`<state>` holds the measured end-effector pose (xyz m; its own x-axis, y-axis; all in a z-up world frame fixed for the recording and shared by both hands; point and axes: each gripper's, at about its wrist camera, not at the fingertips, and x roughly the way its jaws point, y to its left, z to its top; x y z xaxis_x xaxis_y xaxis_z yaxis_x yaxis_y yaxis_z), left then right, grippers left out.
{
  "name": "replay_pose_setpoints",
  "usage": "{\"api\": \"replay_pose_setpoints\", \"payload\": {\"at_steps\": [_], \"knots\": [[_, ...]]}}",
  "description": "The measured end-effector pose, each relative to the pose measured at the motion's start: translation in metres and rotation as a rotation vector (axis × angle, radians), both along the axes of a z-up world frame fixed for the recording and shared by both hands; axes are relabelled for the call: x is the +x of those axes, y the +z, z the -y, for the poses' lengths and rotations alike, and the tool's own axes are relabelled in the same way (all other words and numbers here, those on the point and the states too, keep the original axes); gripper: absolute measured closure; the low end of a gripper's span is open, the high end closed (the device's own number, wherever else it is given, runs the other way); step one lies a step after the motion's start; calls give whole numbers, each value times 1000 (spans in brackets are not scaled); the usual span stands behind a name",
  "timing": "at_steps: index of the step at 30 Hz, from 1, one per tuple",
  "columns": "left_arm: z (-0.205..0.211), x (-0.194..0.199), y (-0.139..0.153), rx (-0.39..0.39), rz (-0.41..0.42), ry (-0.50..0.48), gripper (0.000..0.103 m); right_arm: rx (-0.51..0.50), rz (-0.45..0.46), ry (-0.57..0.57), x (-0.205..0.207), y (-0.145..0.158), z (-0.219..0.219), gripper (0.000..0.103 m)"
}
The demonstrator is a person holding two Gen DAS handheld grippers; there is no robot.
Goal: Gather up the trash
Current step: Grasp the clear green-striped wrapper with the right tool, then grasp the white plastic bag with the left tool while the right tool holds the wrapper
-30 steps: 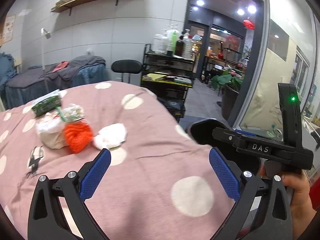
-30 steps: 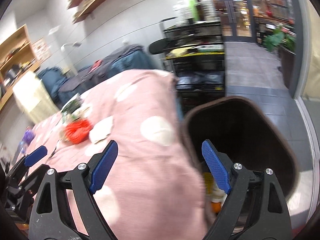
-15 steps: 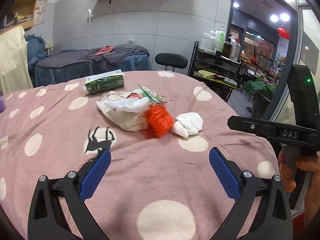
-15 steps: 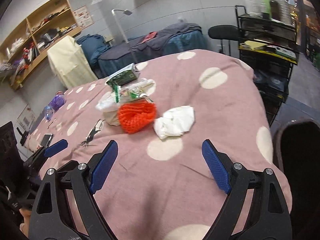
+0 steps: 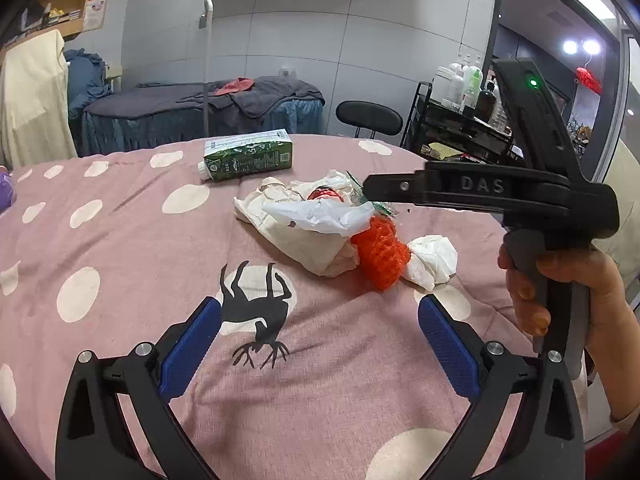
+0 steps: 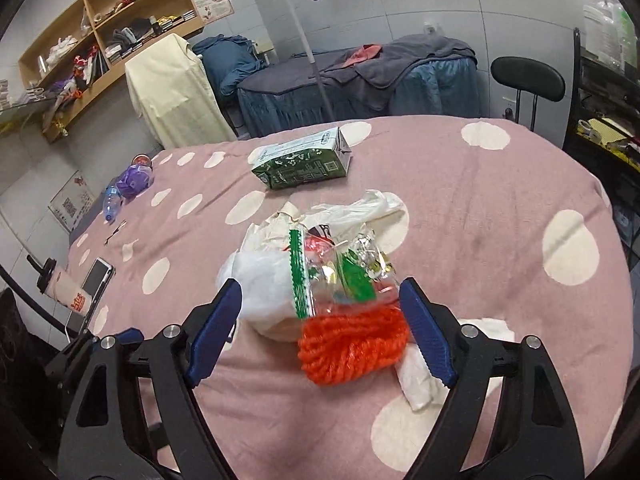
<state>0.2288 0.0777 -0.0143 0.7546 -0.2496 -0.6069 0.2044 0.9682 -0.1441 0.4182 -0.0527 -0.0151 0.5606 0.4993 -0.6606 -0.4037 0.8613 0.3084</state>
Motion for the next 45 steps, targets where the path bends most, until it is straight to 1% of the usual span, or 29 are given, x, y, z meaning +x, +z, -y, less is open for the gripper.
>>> {"api": "replay_pose_setpoints", "payload": {"at_steps": [1,2,3,4,5,6,8,10,12,13,15,18,19,20,21,22,24,25,26,27,28,30,33,38,42,45], "knots": [[1,3,-1,3,-5,-3,6,-4,-11,-6,6,-2,-3,30],[1,6,-2,8,-8,-5,6,-8,-25,-11,12,-5,-5,35],[1,9,-2,12,-9,-5,6,-11,-43,-13,18,-9,-7,45],[2,13,-2,18,-10,-5,6,-12,-63,-13,23,-13,-8,52],[2,16,-2,21,-10,-6,6,-6,-74,-20,26,-16,-7,65],[3,20,-2,21,-11,-8,6,1,-77,-28,27,-17,-4,74],[5,27,-2,18,-13,-8,6,25,-69,-45,24,-17,4,78],[8,35,-1,18,-13,-14,6,55,-68,-57,20,-16,14,79],[13,42,-1,31,-7,-23,7,73,-67,-74,15,-14,24,84],[15,46,-1,37,-3,-26,8,82,-62,-84,11,-12,30,84],[18,54,-1,27,-11,-26,15,93,-45,-99,4,-8,40,85],[18,69,-2,-36,-32,-24,23,85,-8,-115,-10,1,51,85],[20,72,-2,-40,-35,-21,24,84,3,-116,-14,3,54,85],[22,76,-3,-38,-39,-18,30,79,15,-118,-19,6,57,85],[24,81,-5,-35,-47,-16,39,69,30,-125,-24,9,60,85],[26,84,-6,-32,-57,-16,44,64,39,-133,-29,11,64,85],[28,88,-8,-33,-73,-14,63,73,47,-142,-37,13,72,85],[30,88,-8,-35,-75,-15,68,79,47,-150,-41,13,76,85],[31,87,-7,-36,-71,-13,79,79,49,-158,-46,13,81,85],[31,85,-6,-37,-63,-8,86,76,54,-163,-49,14,84,85],[31,83,-4,-41,-55,-3,88,72,61,-168,-54,14,88,85],[32,77,0,-49,-41,-2,95,75,66,-173,-61,13,94,85],[36,66,8,-43,-11,-1,97,94,63,-176,-73,12,103,85],[39,41,24,-40,57,-9,98,95,93,-178,-98,16,115,85],[41,13,42,-77,121,-7,98,98,117,-178,-119,21,127,85],[42,-4,53,-105,151,-11,98,107,126,-185,-134,25,137,85]]}}
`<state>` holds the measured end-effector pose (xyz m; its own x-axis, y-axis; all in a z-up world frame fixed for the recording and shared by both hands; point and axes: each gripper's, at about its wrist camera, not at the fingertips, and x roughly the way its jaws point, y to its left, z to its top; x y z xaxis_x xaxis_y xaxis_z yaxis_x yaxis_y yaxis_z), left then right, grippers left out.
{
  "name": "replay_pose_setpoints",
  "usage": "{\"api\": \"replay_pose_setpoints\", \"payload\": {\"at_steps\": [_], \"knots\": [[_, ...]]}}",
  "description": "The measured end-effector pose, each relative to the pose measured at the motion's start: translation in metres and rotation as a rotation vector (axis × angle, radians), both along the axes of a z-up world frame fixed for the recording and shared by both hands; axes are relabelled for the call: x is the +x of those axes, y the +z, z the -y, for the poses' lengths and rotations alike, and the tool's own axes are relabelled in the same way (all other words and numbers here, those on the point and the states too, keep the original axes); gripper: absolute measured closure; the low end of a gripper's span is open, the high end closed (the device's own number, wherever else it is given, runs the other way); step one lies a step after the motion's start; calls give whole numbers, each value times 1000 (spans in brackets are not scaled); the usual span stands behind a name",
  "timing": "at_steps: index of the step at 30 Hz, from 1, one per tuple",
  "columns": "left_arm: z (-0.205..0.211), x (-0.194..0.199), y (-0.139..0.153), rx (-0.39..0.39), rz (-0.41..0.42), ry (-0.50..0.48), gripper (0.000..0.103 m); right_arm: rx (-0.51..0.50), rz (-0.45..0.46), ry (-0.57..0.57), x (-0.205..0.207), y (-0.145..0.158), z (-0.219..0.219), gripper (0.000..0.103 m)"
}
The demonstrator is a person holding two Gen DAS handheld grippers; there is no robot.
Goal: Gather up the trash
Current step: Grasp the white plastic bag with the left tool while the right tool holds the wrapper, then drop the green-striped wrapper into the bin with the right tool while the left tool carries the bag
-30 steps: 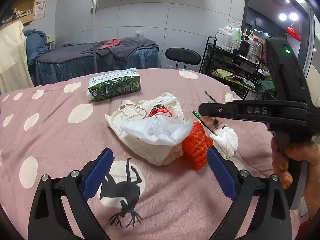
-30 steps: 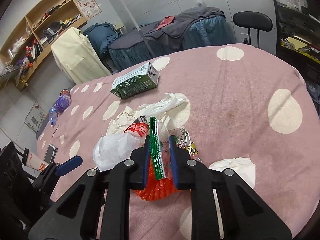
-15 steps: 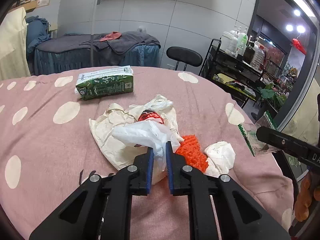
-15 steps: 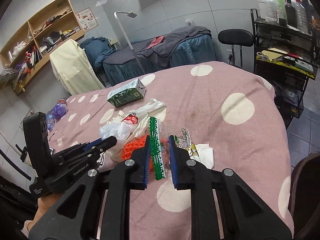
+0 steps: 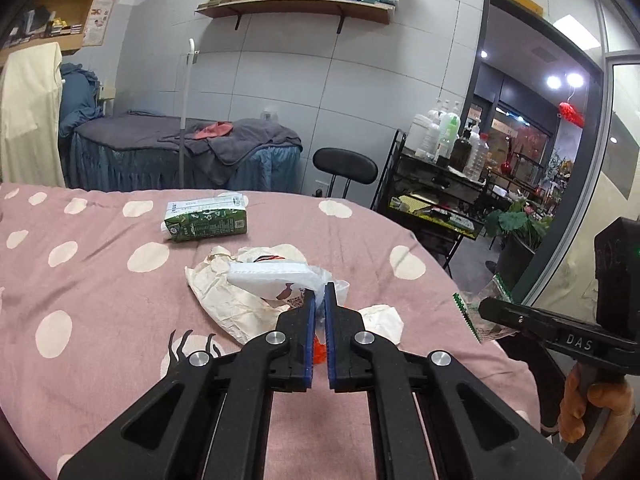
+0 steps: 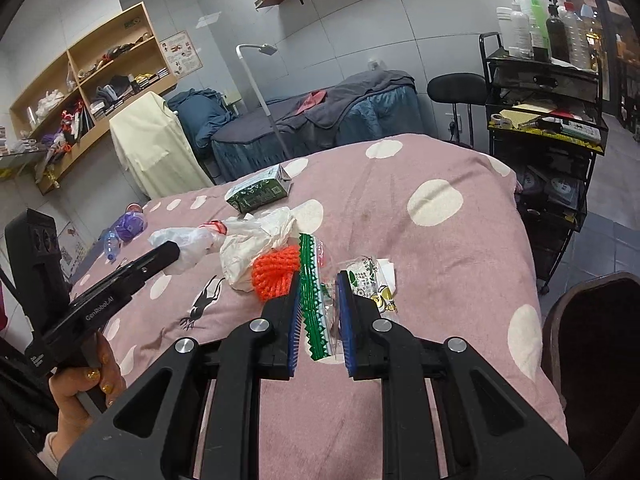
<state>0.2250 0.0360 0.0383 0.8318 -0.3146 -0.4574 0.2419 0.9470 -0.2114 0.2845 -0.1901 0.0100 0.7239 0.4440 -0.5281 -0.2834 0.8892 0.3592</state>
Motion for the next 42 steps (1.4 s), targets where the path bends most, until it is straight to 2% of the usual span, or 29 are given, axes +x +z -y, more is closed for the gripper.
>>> {"api": "replay_pose_setpoints", "payload": {"at_steps": [12,17,26,32,42], "knots": [[34,-51,23,-41,85,-78,98,28,31,-67,-56,9,48,85],[64,-66,26,-57,114,-141,98,22,34,-135,-79,6,75,85],[113,-78,23,-99,106,-262,98,6,12,-288,-113,-6,134,85],[149,-83,23,-115,92,-351,98,-6,-53,-408,-121,-30,174,85],[206,-87,16,-103,53,-498,98,26,-200,-497,-118,-88,216,85]]}}
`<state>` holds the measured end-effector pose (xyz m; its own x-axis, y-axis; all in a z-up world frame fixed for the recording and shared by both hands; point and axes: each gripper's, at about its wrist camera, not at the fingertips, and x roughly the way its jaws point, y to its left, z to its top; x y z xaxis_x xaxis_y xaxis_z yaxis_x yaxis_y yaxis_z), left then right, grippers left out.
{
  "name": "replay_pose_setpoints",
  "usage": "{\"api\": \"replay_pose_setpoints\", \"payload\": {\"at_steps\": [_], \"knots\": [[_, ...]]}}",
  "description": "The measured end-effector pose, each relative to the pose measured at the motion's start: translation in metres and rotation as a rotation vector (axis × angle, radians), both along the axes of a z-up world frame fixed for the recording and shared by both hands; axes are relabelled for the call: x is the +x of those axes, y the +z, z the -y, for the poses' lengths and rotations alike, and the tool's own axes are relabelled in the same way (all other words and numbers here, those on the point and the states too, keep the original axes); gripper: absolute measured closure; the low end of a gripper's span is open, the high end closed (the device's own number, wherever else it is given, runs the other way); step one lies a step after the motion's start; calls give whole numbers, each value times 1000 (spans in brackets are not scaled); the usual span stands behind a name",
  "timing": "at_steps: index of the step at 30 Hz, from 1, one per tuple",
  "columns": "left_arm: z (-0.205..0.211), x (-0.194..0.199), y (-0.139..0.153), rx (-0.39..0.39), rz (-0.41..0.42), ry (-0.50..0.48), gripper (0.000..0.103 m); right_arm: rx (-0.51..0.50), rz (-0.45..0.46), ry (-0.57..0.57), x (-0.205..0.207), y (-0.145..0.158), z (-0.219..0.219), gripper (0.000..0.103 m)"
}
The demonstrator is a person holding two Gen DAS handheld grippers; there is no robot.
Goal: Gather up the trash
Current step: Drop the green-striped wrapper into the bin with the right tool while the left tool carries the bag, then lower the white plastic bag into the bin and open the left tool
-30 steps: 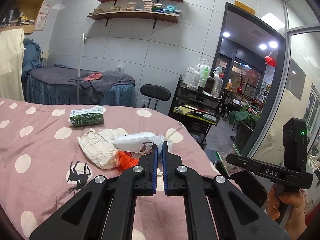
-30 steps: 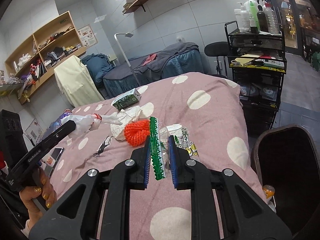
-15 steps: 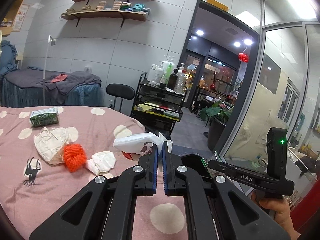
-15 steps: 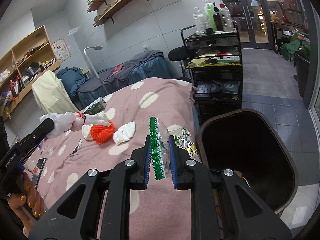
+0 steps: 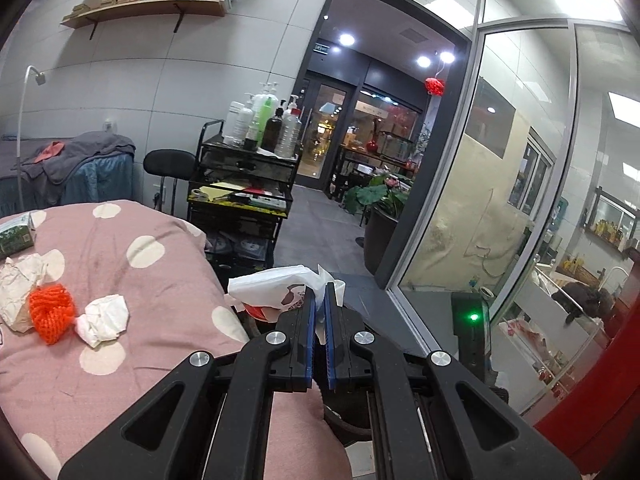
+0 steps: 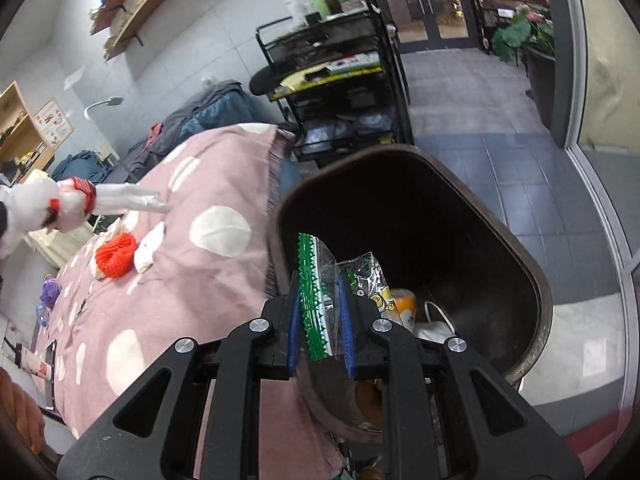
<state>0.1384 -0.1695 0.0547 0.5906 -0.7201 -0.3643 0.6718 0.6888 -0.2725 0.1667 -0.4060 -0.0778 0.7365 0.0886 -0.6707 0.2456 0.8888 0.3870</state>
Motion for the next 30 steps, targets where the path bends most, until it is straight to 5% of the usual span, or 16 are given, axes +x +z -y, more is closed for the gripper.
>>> {"api": "replay_pose_setpoints", "payload": {"at_steps": [5,7,8,9,23,30], "knots": [[25,-1,-5,26,-16,-59,98,27,-53,-22,6,-22,11,82],[35,-1,-10,35,-31,-83,98,18,-76,-33,7,-30,13,67],[41,0,-13,40,-43,-96,98,14,-79,-46,6,-33,14,44],[47,2,-18,45,-62,-112,98,17,-74,-58,4,-34,15,34],[107,15,-53,148,-159,-218,98,-138,-64,-121,-31,-24,21,34],[131,22,-64,179,-201,-269,98,-139,-60,-158,-48,-19,32,33]]}}
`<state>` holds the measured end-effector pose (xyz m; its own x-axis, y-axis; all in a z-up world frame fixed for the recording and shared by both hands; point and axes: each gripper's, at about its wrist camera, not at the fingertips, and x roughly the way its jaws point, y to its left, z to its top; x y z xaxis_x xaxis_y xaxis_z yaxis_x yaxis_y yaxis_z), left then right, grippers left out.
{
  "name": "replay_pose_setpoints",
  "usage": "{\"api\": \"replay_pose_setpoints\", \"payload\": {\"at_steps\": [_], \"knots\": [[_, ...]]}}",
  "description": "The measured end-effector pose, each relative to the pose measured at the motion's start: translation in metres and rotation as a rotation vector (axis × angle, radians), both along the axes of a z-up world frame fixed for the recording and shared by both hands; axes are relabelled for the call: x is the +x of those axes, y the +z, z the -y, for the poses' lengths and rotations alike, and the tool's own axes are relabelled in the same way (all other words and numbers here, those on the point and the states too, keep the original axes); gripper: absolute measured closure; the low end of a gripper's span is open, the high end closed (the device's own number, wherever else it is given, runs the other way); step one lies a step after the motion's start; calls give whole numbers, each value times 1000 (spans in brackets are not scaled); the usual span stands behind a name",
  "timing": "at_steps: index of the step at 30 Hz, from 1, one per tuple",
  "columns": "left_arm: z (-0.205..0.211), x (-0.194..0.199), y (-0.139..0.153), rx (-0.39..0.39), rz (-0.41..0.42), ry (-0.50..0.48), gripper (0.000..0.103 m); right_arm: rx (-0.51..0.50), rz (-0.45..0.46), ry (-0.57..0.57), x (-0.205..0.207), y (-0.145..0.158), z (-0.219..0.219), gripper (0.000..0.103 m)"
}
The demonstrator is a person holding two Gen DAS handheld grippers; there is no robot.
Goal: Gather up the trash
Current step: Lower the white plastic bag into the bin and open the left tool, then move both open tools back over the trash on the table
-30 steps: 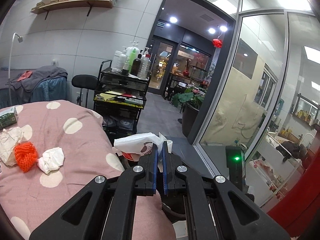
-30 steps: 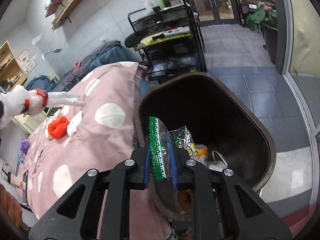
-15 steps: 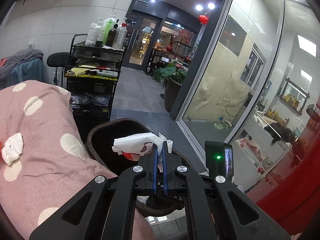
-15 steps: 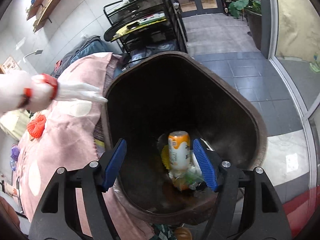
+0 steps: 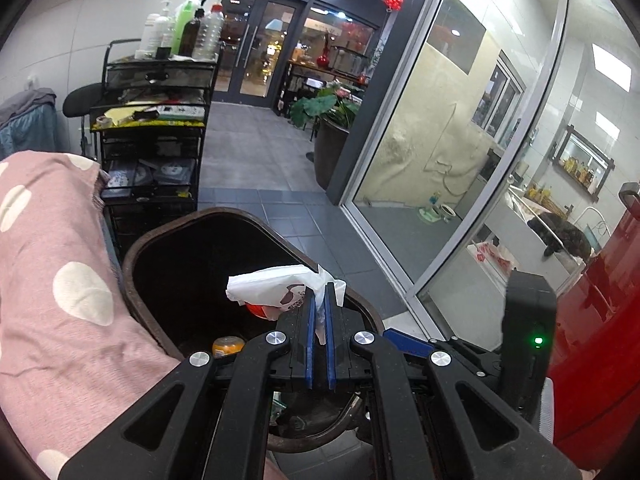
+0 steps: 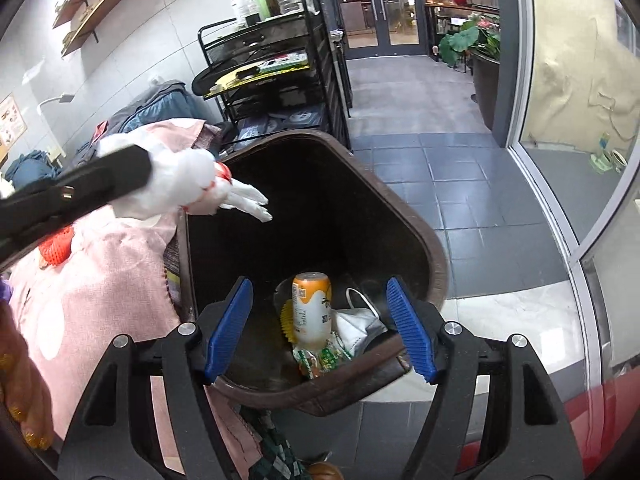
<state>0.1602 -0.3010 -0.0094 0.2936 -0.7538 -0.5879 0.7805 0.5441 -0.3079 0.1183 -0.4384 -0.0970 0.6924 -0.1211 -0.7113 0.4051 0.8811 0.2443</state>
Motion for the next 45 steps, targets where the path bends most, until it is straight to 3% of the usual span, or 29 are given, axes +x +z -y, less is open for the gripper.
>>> {"api": "replay_pose_setpoints", "payload": {"at_steps": [11,13,15,17,20,26,32,38,45], "knots": [[19,21,-29,29,-156,-64,96,26,-3,-35,-12,-2,10,31],[20,20,-31,52,-147,-72,85,27,-1,-39,-13,-2,11,27],[19,17,-32,65,-125,-61,39,26,-5,-44,-13,-3,11,24],[16,16,-30,49,-114,-41,25,33,-9,-49,-13,-4,12,24],[10,19,-30,41,-126,-25,14,41,-8,-57,-13,-5,13,24],[-10,11,-17,60,-55,76,7,42,-14,-58,-10,-7,11,23],[-40,7,-9,66,14,127,6,42,-5,-28,-2,-2,-1,23],[-82,6,4,43,53,186,6,44,27,51,16,11,-29,23],[-141,10,14,17,86,318,6,44,63,193,46,30,-84,23]]}}
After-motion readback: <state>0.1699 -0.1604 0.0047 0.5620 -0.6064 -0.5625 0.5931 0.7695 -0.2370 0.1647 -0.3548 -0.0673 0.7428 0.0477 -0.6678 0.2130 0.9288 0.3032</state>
